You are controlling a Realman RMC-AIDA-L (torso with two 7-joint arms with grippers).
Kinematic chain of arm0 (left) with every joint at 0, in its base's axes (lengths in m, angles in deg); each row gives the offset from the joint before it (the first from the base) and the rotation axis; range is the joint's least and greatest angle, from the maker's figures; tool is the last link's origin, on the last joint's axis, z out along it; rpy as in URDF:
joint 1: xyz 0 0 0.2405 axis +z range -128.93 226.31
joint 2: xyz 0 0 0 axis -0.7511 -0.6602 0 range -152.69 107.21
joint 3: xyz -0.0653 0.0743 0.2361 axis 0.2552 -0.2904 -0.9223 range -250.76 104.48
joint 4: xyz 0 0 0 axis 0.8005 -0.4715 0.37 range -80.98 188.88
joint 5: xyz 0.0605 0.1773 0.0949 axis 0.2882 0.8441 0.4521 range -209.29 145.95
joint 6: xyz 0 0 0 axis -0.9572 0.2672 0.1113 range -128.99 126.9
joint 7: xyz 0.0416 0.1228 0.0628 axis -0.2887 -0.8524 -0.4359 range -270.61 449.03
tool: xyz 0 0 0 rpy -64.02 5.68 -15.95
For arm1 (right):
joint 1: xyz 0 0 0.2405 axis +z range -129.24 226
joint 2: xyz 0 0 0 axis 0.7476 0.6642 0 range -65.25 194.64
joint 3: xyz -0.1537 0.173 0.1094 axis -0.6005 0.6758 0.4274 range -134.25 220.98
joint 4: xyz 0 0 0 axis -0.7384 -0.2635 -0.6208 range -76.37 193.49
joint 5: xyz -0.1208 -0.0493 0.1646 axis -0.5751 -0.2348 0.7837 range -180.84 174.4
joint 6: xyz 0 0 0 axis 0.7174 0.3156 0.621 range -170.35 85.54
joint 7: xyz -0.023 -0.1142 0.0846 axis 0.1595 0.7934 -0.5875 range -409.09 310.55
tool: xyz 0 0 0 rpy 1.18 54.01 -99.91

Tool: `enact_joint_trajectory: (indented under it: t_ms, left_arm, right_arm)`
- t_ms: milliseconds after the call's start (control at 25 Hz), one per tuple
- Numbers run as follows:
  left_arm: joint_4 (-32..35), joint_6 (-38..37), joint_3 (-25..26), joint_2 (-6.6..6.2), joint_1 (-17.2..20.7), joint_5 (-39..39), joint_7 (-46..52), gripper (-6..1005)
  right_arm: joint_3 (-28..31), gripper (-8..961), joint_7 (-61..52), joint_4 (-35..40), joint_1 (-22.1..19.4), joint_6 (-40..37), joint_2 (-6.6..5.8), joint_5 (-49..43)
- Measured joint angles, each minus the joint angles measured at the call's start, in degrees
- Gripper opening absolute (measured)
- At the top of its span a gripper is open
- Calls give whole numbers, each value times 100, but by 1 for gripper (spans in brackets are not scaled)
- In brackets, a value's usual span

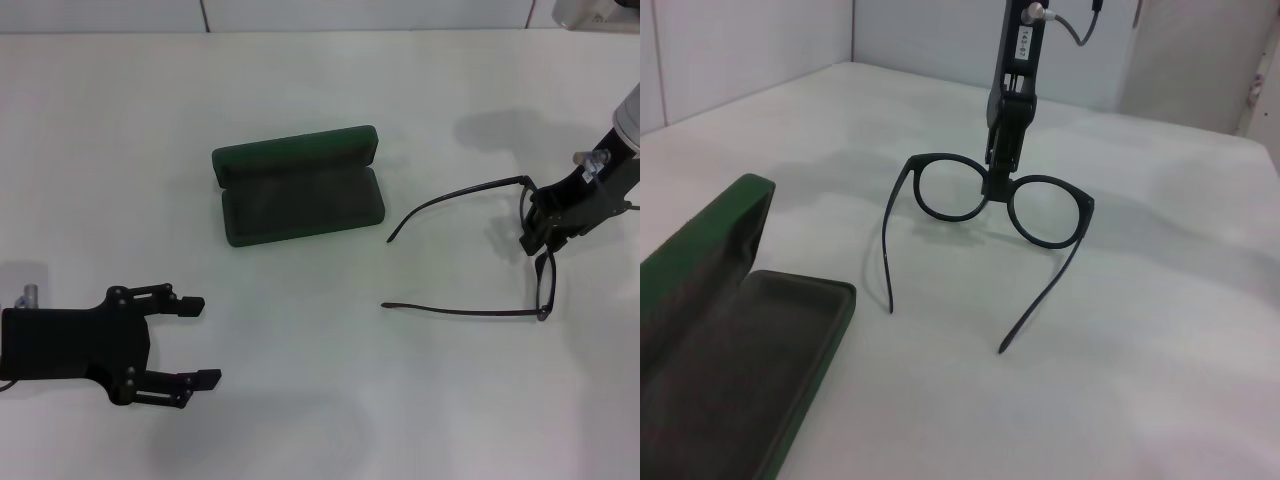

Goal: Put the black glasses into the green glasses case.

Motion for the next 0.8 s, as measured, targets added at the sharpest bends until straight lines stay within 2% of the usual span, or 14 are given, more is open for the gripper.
enact_joint_trajectory:
  t_ms: [160,400,640,720,800]
  left_arm:
    - [-69,10,-3,0,-13,34,-2,872]
    - [-142,76,7,-6,-74,133,-8,872]
    - [-142,79,10,-3,-85,133,-9,871]
    - [-142,79,11,-2,-86,133,-9,871]
    - [-141,79,11,0,-91,133,-9,871]
  right_arm:
    - [-9,388,17,23,-12,3,10,-5]
    - [-364,249,8,281,-60,-48,35,-16]
    - [-387,78,9,289,-61,-54,36,-18]
    - [-384,39,11,290,-61,-54,32,-19]
    - [-380,39,25,299,-61,-57,26,-19]
